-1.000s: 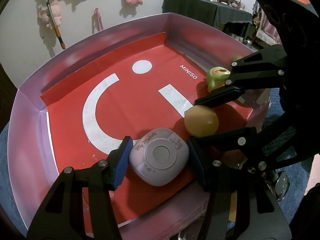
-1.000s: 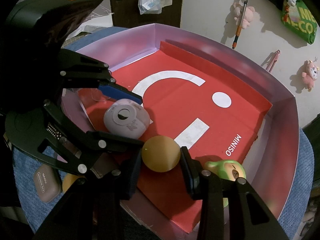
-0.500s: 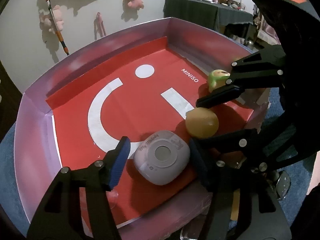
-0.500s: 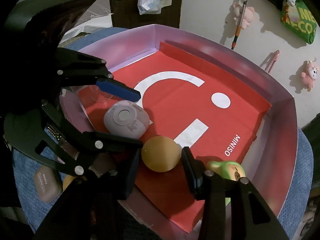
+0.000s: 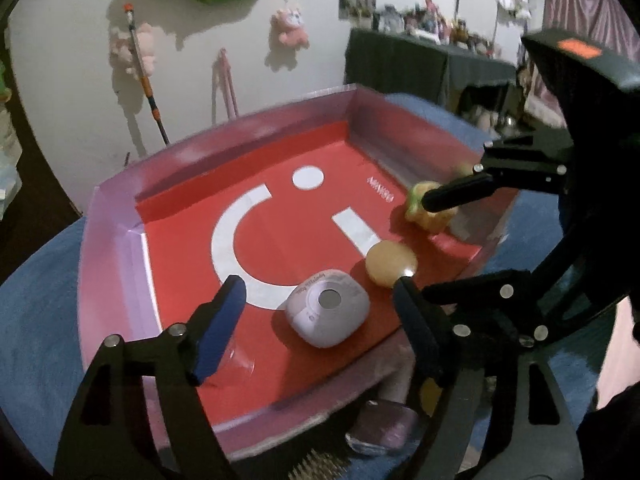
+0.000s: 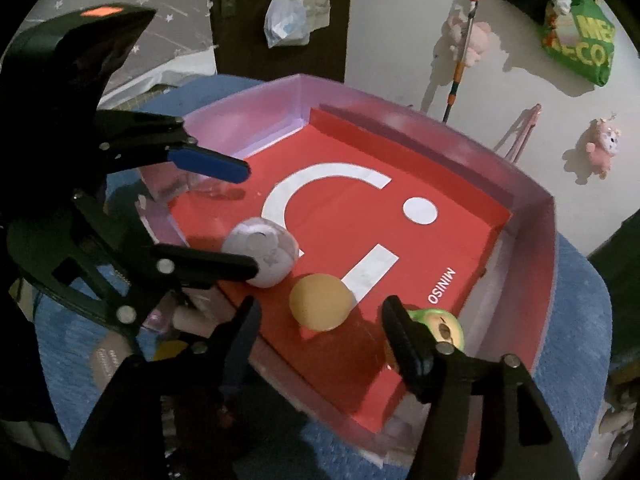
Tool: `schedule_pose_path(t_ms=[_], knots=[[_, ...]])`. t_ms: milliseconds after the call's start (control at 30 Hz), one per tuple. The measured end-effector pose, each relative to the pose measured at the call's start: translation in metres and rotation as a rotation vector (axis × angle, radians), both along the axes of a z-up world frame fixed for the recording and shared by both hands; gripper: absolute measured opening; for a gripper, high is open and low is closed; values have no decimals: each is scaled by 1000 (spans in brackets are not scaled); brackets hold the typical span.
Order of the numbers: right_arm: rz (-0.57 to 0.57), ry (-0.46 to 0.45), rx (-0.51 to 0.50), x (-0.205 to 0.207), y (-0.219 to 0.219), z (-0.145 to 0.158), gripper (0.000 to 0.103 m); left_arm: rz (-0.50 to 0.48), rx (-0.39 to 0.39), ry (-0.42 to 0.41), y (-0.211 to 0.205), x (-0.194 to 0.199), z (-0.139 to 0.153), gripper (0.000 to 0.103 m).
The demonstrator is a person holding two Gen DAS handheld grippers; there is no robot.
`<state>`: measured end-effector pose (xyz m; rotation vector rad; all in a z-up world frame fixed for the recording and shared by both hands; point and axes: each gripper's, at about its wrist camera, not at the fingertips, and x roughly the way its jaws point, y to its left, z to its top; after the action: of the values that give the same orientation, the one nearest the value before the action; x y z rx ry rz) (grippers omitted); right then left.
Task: Organize rigid objects
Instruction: 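Open both tools and lift them away from the box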
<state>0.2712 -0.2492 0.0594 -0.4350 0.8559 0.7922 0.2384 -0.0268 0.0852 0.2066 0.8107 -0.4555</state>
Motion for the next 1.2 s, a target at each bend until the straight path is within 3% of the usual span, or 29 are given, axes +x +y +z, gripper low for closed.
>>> schedule_pose_path(t_ms=[400,667,967,1200], knots=[[-135,-105,151,-69,-24,55,97,117,-149,-186,24,-82,46,96],[-253,-260,222,-135,-33,81,103,208,-203,-324,30,-142,62,99],[-455,-309,293,-176,-52,57,103,307,-198,-368,29,-181,40,99],[-566,-286,309,-181,-62,22,103,385,-176,-291,30,-184,-5,99]])
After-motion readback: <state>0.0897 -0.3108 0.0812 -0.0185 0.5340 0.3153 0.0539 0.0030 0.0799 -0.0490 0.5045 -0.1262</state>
